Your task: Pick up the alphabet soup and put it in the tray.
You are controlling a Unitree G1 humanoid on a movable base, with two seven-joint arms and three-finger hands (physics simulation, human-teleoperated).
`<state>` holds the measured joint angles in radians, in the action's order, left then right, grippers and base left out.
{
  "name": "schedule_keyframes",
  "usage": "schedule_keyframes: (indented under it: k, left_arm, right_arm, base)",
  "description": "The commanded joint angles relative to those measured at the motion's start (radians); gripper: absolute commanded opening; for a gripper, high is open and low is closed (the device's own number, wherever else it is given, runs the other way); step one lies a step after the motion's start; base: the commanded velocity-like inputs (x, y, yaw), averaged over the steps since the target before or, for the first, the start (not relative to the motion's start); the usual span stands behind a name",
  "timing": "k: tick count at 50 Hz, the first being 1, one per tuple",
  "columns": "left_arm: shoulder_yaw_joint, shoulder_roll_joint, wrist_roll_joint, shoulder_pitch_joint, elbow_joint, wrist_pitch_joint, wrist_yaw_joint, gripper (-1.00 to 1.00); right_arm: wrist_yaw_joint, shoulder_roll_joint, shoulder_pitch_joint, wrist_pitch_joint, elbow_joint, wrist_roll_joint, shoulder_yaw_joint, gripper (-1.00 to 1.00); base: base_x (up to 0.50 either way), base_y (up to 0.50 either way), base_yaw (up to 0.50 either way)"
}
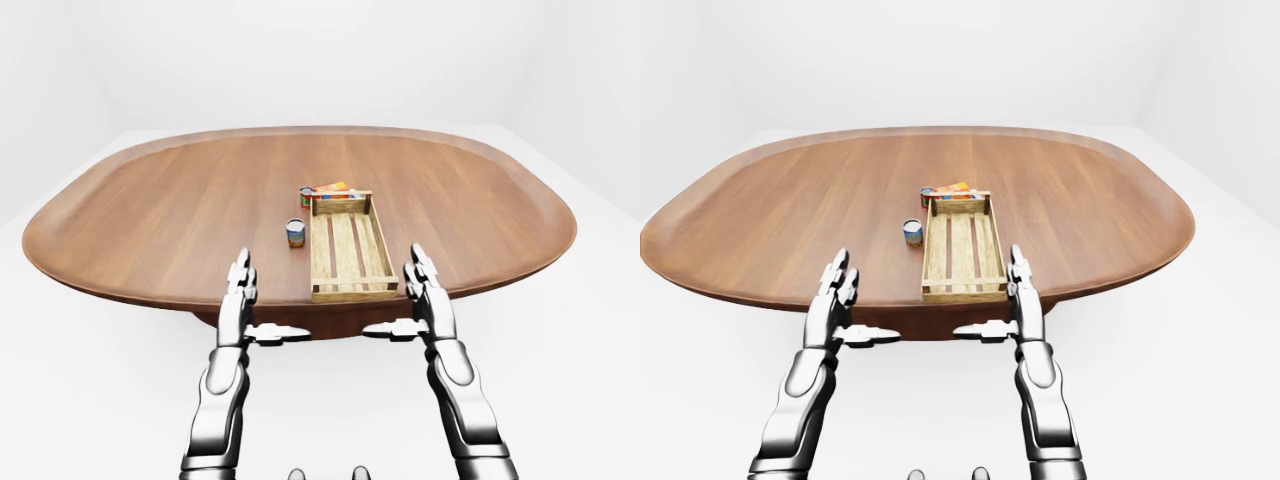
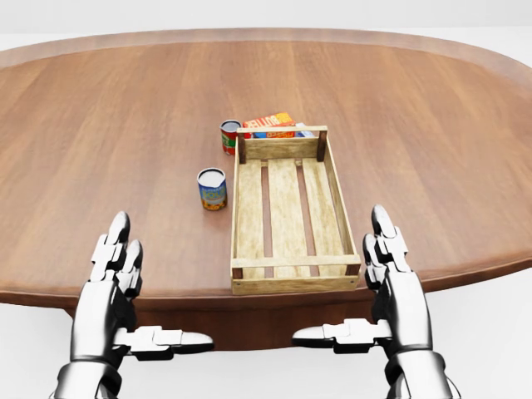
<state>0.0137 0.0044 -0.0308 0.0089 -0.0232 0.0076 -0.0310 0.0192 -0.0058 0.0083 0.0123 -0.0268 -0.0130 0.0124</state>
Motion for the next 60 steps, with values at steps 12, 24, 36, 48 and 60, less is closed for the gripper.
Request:
schedule_keyframes:
  k: [12,24,36,48,60]
  left_arm:
    - [0.059,0.011,-0.164,0.031,-0.217,0.080,-0.045,1.00]
    - [0.128,0.029,-0.234,0.021,-0.285,0.080,-0.051,1.00]
    - [0.179,0.040,-0.270,0.031,-0.416,0.080,-0.036,1.00]
    - [0.216,0.051,-0.296,0.027,-0.471,0.080,-0.028,1.00]
    - [0.243,0.054,-0.312,0.030,-0.520,0.080,-0.023,1.00]
  right_arm:
    - [0.043,-0.010,0.056,0.075,-0.184,-0.029,0.024,0.97]
    - [0.062,-0.013,0.120,0.075,-0.365,-0.048,0.074,0.97]
    - [0.091,-0.002,0.182,0.075,-0.551,-0.070,0.168,0.97]
    - [0.113,0.019,0.209,0.075,-0.652,-0.043,0.268,0.97]
    - [0.112,0.045,0.209,0.075,-0.720,-0.120,0.320,0.97]
  base:
    - [0.00,0.00,0.00]
    - [0.00,0.00,0.00]
    - [0.00,0.00,0.00]
    - [0.00,0.00,0.00]
    - [0.00,0.00,0.00]
